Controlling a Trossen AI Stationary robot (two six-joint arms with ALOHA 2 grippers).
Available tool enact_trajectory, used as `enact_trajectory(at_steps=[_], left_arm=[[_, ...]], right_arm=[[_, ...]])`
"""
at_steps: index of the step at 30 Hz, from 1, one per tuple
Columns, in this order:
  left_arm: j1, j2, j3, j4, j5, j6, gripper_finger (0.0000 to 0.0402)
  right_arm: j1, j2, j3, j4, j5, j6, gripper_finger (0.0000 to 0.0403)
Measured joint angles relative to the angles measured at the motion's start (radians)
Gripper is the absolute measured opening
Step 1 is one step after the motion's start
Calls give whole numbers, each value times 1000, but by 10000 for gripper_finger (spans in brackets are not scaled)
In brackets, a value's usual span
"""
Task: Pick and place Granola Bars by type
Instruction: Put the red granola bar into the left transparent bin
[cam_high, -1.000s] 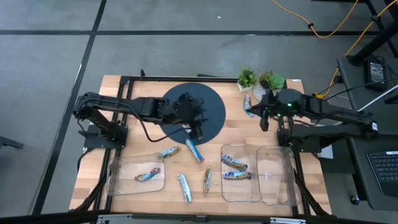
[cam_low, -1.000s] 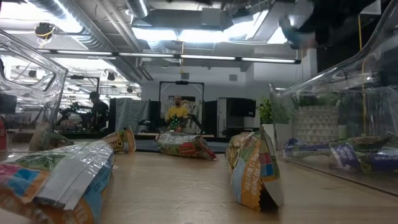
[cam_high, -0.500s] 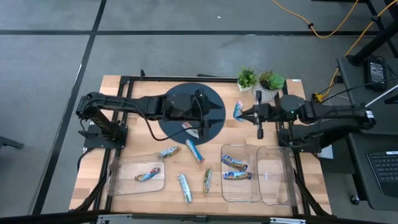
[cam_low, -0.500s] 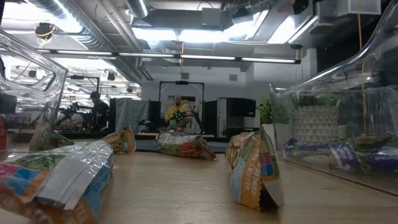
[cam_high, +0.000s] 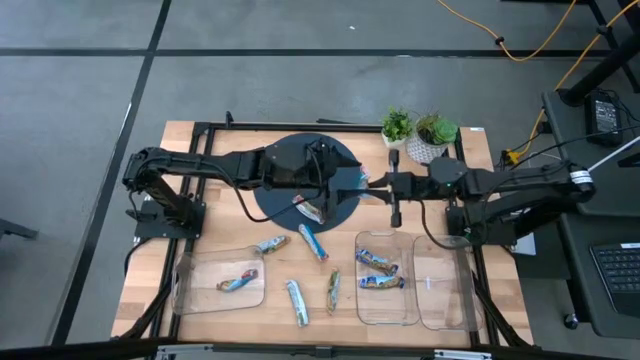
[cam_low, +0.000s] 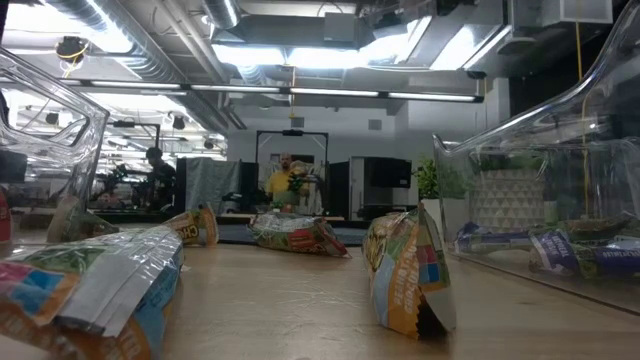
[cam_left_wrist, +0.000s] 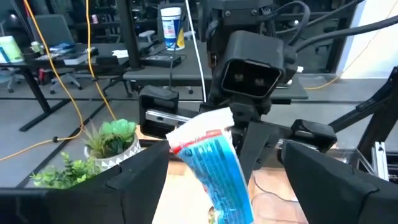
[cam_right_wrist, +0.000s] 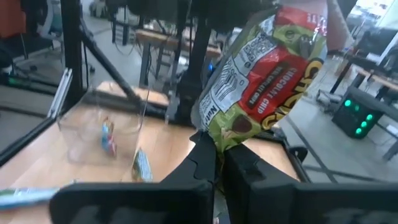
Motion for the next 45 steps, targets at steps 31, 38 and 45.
enact_trajectory(at_steps=[31, 38, 45], left_arm=[[20, 28, 1, 10, 142, -28, 14], [10, 10, -2, -28, 134, -27, 14], [-43, -63, -1, -157, 108, -19, 12]], right_arm=[[30, 22, 29, 50, -31, -18, 45], [33, -32, 33, -84, -65, 13, 101], [35, -157, 83, -408, -18, 63, 167]])
